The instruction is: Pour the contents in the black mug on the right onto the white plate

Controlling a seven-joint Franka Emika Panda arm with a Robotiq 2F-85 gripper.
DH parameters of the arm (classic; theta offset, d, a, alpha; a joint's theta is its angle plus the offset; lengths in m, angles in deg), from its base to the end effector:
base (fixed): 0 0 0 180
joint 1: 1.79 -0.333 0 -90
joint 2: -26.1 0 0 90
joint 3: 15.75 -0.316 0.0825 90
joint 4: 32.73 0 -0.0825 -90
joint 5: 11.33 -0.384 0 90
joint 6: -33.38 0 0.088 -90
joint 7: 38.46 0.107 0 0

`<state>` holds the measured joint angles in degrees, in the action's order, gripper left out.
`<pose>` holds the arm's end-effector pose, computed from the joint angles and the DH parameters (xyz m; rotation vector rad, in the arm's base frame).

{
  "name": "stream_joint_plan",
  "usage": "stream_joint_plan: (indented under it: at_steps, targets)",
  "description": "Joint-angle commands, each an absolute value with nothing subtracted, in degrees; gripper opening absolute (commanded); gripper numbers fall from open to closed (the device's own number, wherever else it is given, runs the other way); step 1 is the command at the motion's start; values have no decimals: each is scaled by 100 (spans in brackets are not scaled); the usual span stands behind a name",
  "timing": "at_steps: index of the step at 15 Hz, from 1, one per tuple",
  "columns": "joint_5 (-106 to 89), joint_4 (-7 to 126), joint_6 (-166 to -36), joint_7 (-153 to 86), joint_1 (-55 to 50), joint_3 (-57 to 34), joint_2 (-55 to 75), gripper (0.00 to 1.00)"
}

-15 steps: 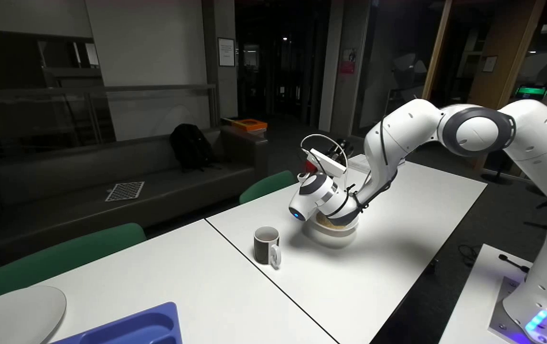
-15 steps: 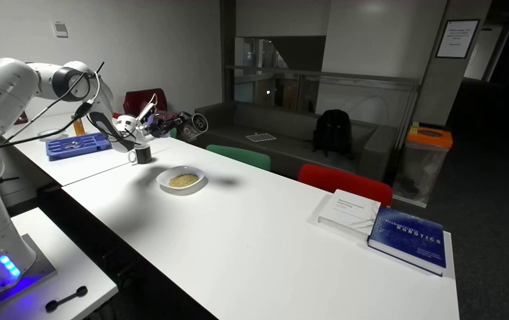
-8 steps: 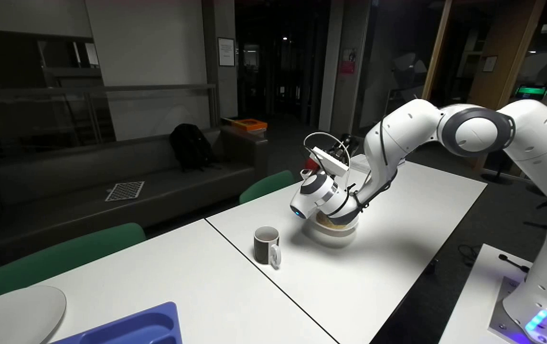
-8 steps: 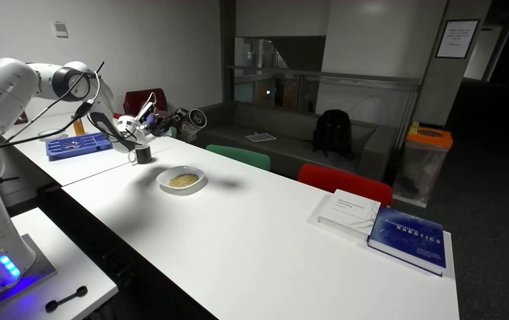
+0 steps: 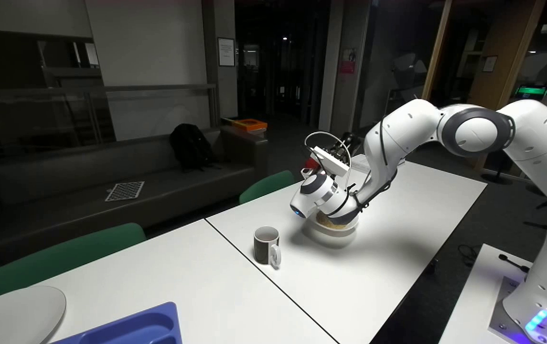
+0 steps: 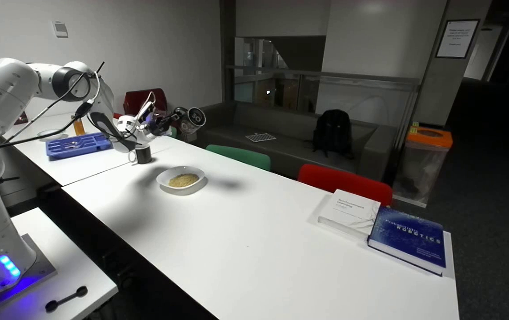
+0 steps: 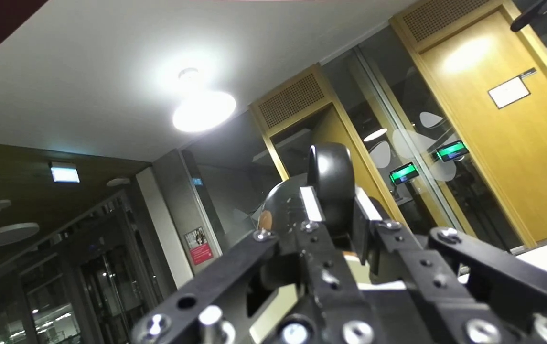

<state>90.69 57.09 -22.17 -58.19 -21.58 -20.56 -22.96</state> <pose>0.6373 0.1290 0.2453 0.9133 0.6135 -0.8537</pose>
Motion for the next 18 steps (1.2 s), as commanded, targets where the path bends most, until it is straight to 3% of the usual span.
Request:
stream_joint_plan:
  at_steps: [1,18]
  targets:
    - [8901,5616,-2259,-5460,-2027,-2190,-2124,5]
    - [7134,6359,-3822,-2718,-989,-2325,-831,5]
